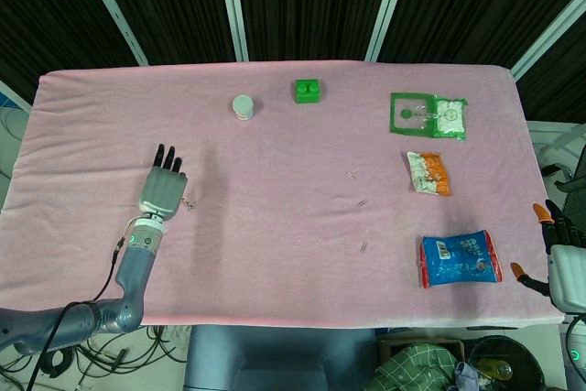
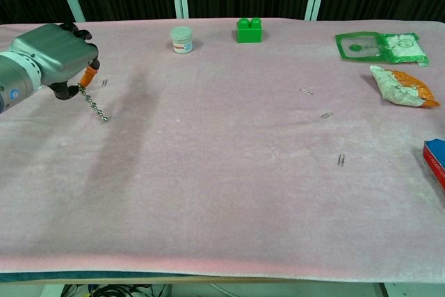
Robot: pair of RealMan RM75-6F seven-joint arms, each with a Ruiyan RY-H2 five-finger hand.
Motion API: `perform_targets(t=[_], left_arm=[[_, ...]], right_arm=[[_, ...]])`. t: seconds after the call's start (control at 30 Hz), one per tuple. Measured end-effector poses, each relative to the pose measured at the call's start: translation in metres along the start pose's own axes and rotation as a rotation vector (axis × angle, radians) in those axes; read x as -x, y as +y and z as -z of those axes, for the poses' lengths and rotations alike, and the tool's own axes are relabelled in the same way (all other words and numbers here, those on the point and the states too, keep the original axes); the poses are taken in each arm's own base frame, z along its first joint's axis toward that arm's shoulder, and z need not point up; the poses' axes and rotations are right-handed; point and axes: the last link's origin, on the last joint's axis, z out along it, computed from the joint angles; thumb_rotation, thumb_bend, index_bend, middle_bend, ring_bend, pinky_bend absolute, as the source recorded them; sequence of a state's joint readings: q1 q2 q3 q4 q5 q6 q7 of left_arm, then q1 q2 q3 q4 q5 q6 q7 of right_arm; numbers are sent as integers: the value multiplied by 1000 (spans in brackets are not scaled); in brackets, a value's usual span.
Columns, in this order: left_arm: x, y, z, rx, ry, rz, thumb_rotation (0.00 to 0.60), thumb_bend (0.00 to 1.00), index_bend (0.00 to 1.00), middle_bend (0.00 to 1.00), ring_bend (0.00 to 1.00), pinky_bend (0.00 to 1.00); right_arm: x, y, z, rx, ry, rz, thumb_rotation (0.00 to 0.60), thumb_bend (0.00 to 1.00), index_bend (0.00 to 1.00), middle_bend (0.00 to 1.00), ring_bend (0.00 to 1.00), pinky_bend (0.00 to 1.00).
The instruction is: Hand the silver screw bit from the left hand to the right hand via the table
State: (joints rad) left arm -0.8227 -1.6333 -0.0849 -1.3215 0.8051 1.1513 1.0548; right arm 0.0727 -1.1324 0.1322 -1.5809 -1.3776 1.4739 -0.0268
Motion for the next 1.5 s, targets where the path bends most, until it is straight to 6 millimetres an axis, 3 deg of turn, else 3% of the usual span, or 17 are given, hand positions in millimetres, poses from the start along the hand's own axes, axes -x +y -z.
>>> perform_targets(t=[0.2,0.63,0.93,1.13,1.5], left_arm=[[-5,-7,-3,-23,19,0,600,439,578,200,0,0],[-9,-52,-27,-128,5,14,600,439,574,199,0,0],[-6,-70,-48,-164,17,-68,600,440,573,199,0,0],[-3,-71,-62,-173,23,-79,600,439,573,199,0,0],[-5,-50,-82,-153,38,-84,600,439,572,199,0,0]], right_arm=[[-1,1,0,3,7,-3,600,116,0,0,98,216],[1,-1,0,4,1,15,600,116,0,0,98,215],[2,-1,0,9,-1,19,600,116,0,0,98,216],[2,1,-2,17,1,16,600,116,0,0,98,216],[0,4,-2,28,8,1,600,116,0,0,98,216]])
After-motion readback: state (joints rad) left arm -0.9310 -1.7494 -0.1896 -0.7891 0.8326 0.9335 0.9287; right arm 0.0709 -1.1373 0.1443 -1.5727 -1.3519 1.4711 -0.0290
